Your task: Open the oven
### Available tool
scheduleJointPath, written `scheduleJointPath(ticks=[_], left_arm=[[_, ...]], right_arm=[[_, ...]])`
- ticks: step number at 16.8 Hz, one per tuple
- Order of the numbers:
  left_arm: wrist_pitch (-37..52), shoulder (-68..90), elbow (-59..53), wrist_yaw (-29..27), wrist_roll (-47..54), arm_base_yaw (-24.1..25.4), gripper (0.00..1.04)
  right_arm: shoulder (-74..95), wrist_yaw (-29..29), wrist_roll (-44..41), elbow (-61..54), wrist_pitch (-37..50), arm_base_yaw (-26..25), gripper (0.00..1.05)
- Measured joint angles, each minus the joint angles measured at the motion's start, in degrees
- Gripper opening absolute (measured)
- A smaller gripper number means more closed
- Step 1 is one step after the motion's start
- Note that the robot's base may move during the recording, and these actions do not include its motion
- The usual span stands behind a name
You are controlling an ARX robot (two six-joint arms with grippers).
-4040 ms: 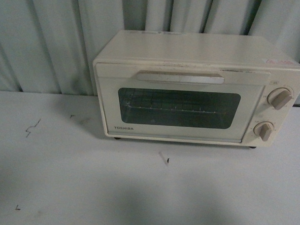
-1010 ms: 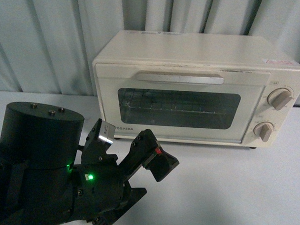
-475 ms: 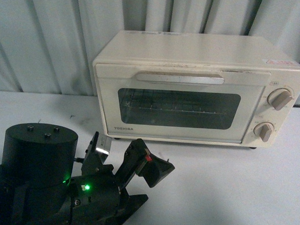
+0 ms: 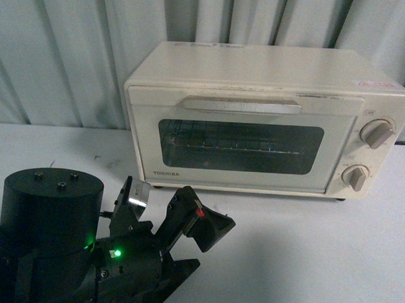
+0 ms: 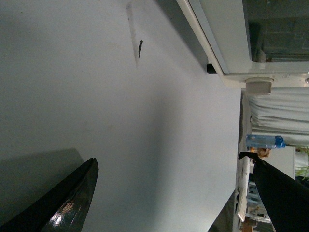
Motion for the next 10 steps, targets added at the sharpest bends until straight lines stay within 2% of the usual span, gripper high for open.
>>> scheduleJointPath(ticks=[5, 10], left_arm=[[1.2, 0.2, -0.4, 0.0, -0.3, 0.5, 0.98], [2.6, 0.5, -0.9, -0.4, -1.2, 1.3, 0.98]], right_arm=[[26.7, -4.3, -13.2, 9.6, 13.9, 6.5, 0.98], [44.7, -6.0, -19.8, 17.9, 19.1, 12.7, 0.98]])
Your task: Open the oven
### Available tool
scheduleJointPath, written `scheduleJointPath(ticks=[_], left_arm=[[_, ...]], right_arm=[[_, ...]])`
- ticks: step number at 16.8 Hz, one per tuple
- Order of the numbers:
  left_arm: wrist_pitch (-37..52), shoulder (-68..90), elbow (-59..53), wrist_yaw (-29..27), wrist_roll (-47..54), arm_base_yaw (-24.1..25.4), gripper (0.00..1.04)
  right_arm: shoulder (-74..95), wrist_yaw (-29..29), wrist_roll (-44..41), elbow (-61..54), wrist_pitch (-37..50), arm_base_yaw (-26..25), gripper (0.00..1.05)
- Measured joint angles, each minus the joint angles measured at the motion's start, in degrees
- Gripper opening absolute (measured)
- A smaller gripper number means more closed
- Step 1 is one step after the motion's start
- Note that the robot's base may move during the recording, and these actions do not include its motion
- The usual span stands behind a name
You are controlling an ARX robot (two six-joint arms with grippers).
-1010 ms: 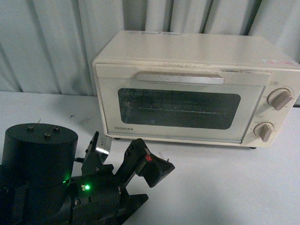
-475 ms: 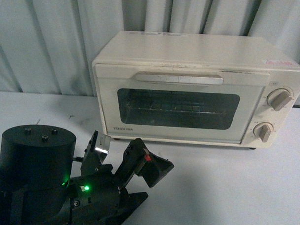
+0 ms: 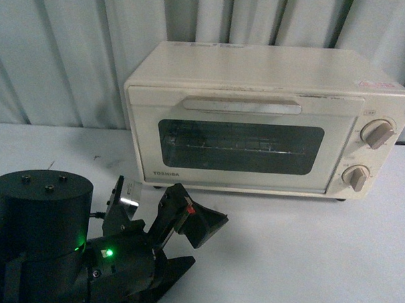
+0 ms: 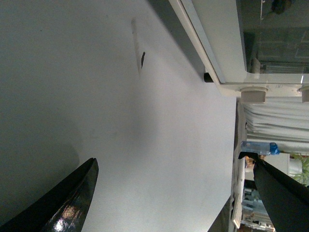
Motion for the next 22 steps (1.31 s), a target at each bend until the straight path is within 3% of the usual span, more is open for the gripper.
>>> scheduleJointPath(ticks=[5, 14, 22], left_arm=[[0.8, 0.2, -0.1, -0.2, -1.0, 0.3, 0.98], [1.1, 0.3, -0.1, -0.5, -1.5, 0.5, 0.98], [1.1, 0.4, -0.1, -0.5, -1.6, 0.5, 0.98]], right_arm=[[11.5, -1.5, -3.7, 8.6, 1.4, 5.7, 0.98], [21.5, -3.9, -4.6, 17.9, -1.3, 9.6, 0.98], [24.5, -4.5, -4.6, 20.1, -2.3, 9.9, 0.98]])
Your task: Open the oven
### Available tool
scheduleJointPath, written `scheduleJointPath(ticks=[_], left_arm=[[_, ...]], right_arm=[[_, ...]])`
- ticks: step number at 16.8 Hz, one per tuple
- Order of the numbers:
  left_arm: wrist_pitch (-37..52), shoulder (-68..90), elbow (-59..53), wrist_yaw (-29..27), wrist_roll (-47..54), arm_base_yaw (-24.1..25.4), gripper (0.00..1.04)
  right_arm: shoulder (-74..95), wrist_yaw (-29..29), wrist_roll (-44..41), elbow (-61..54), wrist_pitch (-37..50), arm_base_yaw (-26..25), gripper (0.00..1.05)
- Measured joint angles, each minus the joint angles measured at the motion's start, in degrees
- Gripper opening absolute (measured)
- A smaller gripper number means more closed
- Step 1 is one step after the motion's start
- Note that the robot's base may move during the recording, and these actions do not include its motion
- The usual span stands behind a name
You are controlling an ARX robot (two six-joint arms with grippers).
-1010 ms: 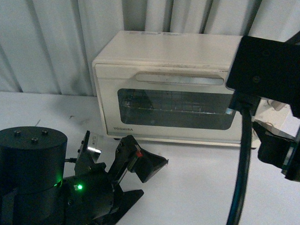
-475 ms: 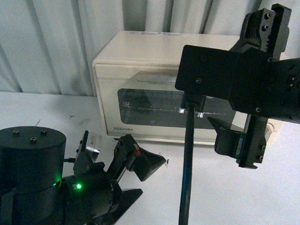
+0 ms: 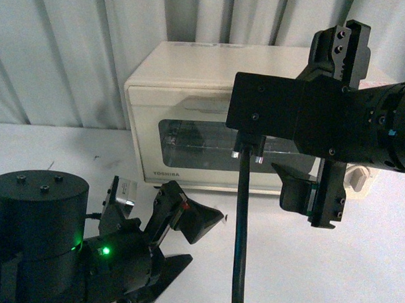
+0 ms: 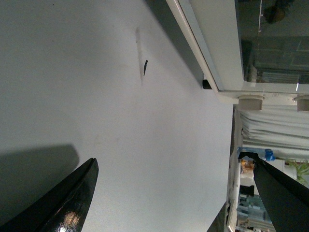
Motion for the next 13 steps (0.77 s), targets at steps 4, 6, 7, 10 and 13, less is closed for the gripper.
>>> scheduleJointPath(ticks=[4, 6, 7, 10, 13], left_arm=[[0.4, 0.2, 0.0, 0.0, -0.3, 0.1, 0.98], [0.5, 0.2, 0.0, 0.0, -0.5, 0.1, 0.98], [0.5, 0.2, 0.0, 0.0, -0.6, 0.2, 0.98], [0.5, 0.3, 0.0, 0.0, -0.7, 0.2, 0.98], [0.5, 0.3, 0.0, 0.1, -0.7, 0.3, 0.98]], right_arm=[[2.1, -0.4, 0.2, 0.9, -0.3, 0.0, 0.98], [2.6, -0.6, 0.4, 1.8, -1.1, 0.0, 0.98], [2.8, -0.8, 0.4, 1.9, -1.0, 0.0, 0.98], [2.9, -0.9, 0.6, 2.3, -2.0, 0.0, 0.98], [1.9, -1.2, 1.2, 2.3, -4.1, 0.0, 0.98]])
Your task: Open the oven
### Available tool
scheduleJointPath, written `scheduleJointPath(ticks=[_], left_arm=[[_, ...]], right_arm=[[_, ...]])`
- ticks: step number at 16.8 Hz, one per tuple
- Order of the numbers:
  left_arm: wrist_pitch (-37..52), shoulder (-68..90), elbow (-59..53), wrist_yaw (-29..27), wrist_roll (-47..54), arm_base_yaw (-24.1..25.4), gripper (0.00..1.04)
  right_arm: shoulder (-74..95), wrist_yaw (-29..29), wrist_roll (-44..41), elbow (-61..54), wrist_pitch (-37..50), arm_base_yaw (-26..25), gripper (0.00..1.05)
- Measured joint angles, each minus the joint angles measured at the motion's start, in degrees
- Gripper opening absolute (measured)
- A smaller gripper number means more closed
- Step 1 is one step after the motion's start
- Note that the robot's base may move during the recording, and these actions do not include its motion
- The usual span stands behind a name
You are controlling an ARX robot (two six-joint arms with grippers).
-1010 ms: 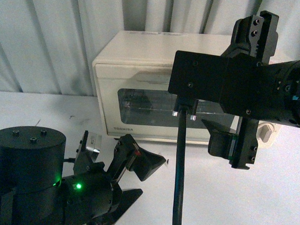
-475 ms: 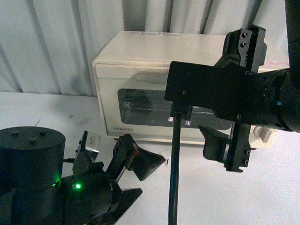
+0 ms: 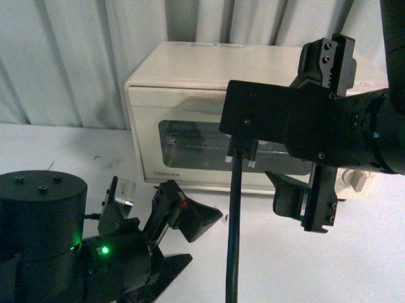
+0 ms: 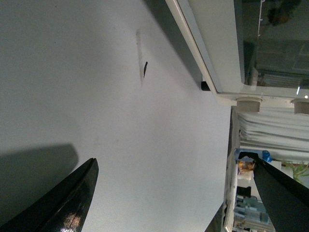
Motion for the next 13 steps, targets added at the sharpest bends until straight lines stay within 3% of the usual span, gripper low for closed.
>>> scheduleJointPath(ticks=[5, 8, 13], left_arm=[[-0.3, 0.0, 0.1, 0.0, 0.0, 0.0, 0.98], [-0.6, 0.0, 0.1, 0.0, 0.3, 0.1, 0.98], [-0.7, 0.0, 0.2, 0.0, 0.5, 0.0, 0.98]], right_arm=[[-15.1, 0.3, 5.0, -7.6, -8.5, 2.4, 0.98], [-22.9, 2.6, 6.8, -10.0, -6.9, 2.5, 0.98], [-21.6, 2.6, 6.9, -10.1, -7.3, 1.4, 0.98]])
